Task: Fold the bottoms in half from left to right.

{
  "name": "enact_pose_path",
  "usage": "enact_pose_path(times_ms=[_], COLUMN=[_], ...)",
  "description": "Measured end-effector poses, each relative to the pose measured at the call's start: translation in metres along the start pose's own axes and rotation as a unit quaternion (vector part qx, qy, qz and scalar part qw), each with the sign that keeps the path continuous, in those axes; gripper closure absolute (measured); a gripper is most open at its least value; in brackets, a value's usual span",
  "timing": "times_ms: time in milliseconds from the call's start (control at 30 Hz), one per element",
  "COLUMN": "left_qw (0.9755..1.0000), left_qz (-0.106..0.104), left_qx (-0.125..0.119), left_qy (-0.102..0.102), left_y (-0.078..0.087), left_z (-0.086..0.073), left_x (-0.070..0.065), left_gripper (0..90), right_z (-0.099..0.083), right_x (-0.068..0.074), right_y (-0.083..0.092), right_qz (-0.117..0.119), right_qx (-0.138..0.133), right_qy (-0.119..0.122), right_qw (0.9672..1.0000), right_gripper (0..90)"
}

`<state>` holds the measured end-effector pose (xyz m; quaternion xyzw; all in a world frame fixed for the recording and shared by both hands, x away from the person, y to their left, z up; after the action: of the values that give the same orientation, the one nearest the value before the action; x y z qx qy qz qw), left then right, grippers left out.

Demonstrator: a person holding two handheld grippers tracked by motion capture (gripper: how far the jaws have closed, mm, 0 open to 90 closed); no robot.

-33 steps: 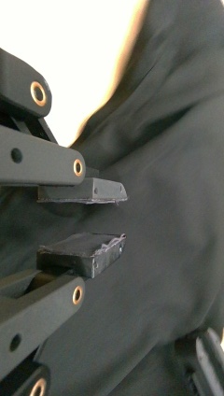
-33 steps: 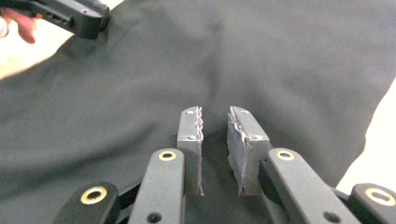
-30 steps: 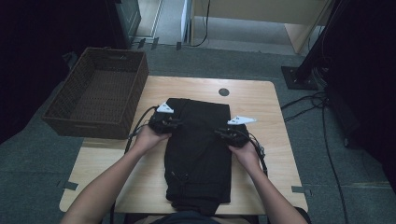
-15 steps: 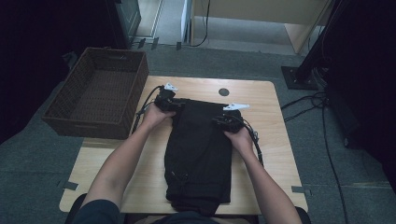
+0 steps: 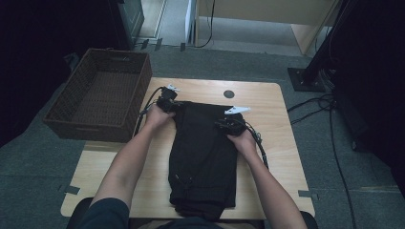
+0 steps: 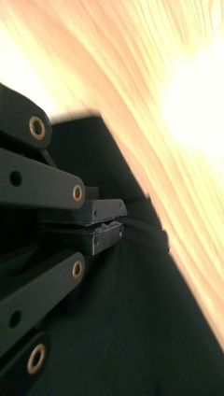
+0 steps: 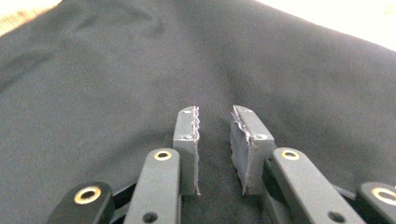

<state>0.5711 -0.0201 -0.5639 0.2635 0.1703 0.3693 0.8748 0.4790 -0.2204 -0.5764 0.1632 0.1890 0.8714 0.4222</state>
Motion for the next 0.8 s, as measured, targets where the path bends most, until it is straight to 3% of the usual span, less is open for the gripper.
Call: enact_pose_path(times_ms=[167,267,467,533,700,800], left_qw=[0.9994,0.9989,0.9991,0.9994,0.9991,0.9996], left_qz=[0.027,0.026,0.013,0.012,0.008,0.0], left_qx=[0.005,0.004,-0.019,-0.02,-0.033,-0.015], left_qy=[0.019,0.039,0.036,0.027,0.025,0.025], left_y=[0.011,0.014,0.017,0.016,0.01,0.003], left_z=[-0.006,-0.009,0.003,0.007,0.015,0.011], left_x=[0.019,0.022,0.016,0.015,0.012,0.011], left_gripper=[88.8,85.8,77.3,75.3,70.5,69.2], right_z=[-0.001,-0.002,0.002,0.007,0.018,0.021], right_x=[-0.004,-0.009,-0.009,-0.011,-0.032,-0.049], right_y=[0.003,0.006,0.006,0.008,0.012,0.015], right_qz=[0.0,-0.003,0.0,-0.002,-0.027,-0.048], right_qx=[0.001,0.002,0.017,0.008,-0.011,-0.021], right_qy=[0.009,0.003,-0.012,-0.016,-0.033,-0.037], right_qw=[1.0,1.0,0.9998,0.9998,0.999,0.9979], right_gripper=[75.7,76.0,72.1,71.7,68.6,61.8])
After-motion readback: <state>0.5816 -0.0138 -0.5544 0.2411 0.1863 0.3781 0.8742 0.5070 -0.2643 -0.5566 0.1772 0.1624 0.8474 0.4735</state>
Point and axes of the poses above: each handheld gripper's, and its own axes: y roughly backward along the jaws, z roughly out of its top, x roughly to its left, the point moved 9 cm from there along -y, roughly forward along the jaws, and after that the axes turned 12 degrees about -x, right-handed, at the moved point
